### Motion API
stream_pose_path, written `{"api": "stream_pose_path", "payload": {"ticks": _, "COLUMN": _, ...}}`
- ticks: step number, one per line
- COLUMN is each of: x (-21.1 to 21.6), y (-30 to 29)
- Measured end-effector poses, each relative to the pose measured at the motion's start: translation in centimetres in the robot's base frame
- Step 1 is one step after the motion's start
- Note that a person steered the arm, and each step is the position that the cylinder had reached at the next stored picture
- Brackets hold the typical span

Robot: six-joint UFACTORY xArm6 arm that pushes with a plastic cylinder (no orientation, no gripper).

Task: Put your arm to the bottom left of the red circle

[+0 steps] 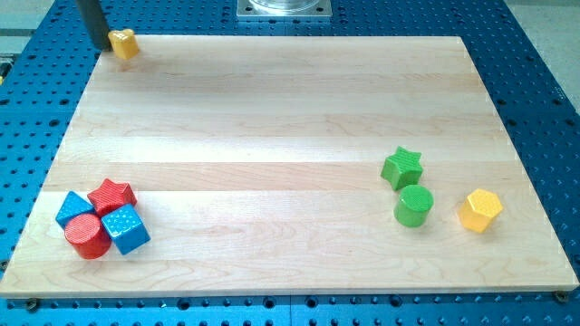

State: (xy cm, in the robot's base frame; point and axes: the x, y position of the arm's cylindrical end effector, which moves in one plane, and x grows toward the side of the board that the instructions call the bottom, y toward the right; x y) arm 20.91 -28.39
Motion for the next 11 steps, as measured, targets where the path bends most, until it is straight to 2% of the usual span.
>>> {"api": "stream_pose_path", "payload": {"ticks": 1, "x": 0.0, "y": 2.1}}
{"api": "stream_pose_path", "payload": {"ticks": 2, "x": 0.4, "y": -1.9}}
{"api": "stream_pose_path", "payload": {"ticks": 3, "x": 3.3, "y": -2.1}}
{"api": "stream_pose_path", "payload": {"ticks": 4, "x": 10.9, "y": -0.2}}
{"api": "stream_pose_path", "payload": {"ticks": 6, "x": 12.7, "y": 0.1}}
{"api": "stream_pose_path", "payload": {"ticks": 7, "x": 20.1, "y": 2.5}}
{"api": "stream_pose_path", "payload": {"ticks": 9, "x": 25.2, "y": -2.0}}
{"api": "stream_pose_path", "payload": {"ticks": 11, "x": 40.6, "y": -1.1}}
